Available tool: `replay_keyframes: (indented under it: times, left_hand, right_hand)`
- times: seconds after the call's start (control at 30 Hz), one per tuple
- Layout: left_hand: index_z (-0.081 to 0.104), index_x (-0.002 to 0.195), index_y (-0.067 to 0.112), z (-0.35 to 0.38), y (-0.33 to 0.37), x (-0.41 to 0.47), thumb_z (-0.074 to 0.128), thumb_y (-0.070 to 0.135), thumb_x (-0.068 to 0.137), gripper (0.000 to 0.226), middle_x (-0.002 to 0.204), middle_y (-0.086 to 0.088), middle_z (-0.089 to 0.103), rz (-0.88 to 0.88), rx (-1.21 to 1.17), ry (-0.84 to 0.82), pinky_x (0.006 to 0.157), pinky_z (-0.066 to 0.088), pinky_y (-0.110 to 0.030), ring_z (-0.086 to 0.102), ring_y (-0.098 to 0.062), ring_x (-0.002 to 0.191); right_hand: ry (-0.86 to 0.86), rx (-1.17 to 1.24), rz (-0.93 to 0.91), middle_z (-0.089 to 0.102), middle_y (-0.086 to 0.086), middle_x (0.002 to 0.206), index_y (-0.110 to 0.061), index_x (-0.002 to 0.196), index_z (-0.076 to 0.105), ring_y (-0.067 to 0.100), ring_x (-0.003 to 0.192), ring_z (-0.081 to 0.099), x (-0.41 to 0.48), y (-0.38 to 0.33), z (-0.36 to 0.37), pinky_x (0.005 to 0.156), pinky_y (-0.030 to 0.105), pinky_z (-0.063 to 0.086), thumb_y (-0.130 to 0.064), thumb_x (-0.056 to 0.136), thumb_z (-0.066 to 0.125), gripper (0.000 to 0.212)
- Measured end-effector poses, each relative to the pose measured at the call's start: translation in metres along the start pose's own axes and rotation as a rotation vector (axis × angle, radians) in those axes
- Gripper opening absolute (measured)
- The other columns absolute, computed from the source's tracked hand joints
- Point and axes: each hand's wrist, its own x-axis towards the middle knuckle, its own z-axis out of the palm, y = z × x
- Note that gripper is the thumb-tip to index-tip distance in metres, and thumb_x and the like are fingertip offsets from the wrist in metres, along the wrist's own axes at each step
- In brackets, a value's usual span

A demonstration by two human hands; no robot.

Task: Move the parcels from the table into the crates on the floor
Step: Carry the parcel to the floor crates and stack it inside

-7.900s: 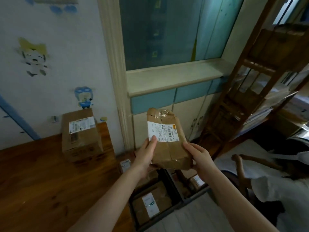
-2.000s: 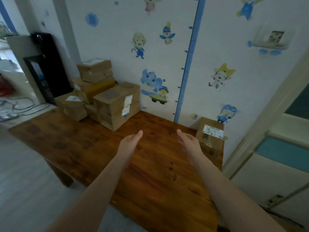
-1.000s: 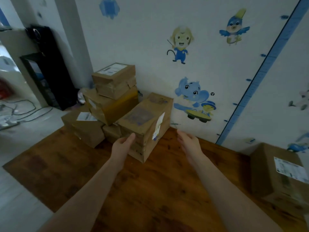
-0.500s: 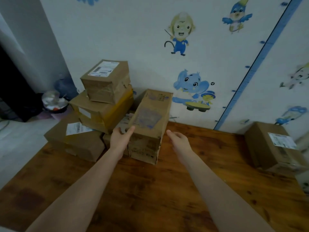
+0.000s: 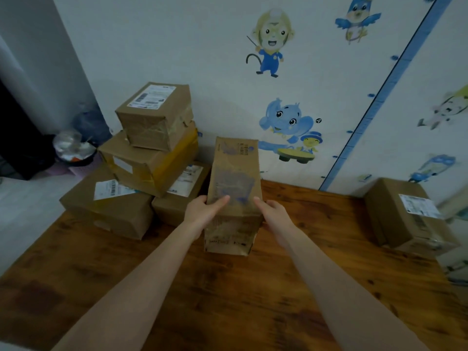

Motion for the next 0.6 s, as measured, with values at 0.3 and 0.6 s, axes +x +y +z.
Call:
replay_keyframes:
  times: [0.3, 0.6]
  left_hand:
    - [0.032, 0.137, 0.004, 0.025, -0.009, -0.025, 0.078, 0.037, 0.074, 0.085, 0.130, -0.013, 0.050, -0.121, -0.041, -0.066, 0.093, 0.047, -0.038, 0.051, -0.029, 0.120]
    - [0.053, 0.126, 0.009, 0.044, -0.003, -0.050, 0.074, 0.030, 0.081, 0.054, 0.120, -0.010, 0.060, -0.024, -0.067, -0.170, 0.085, 0.050, -0.034, 0.058, -0.024, 0.108]
  right_hand:
    - [-0.024, -0.116, 0.020, 0.040, 0.009, 0.145, -0.007, 0.145, 0.031, 0.027, 0.129, 0.043, -0.025, 0.017, -0.030, 0.090, 0.031, 0.039, -0.048, 0.087, 0.060, 0.077]
    - [0.005, 0.022, -0.024, 0.059, 0.006, 0.113, -0.007, 0.132, 0.051, 0.015, 0.086, 0.057, -0.042, 0.023, -0.053, 0.063, 0.025, 0.046, -0.030, 0.088, 0.066, 0.051]
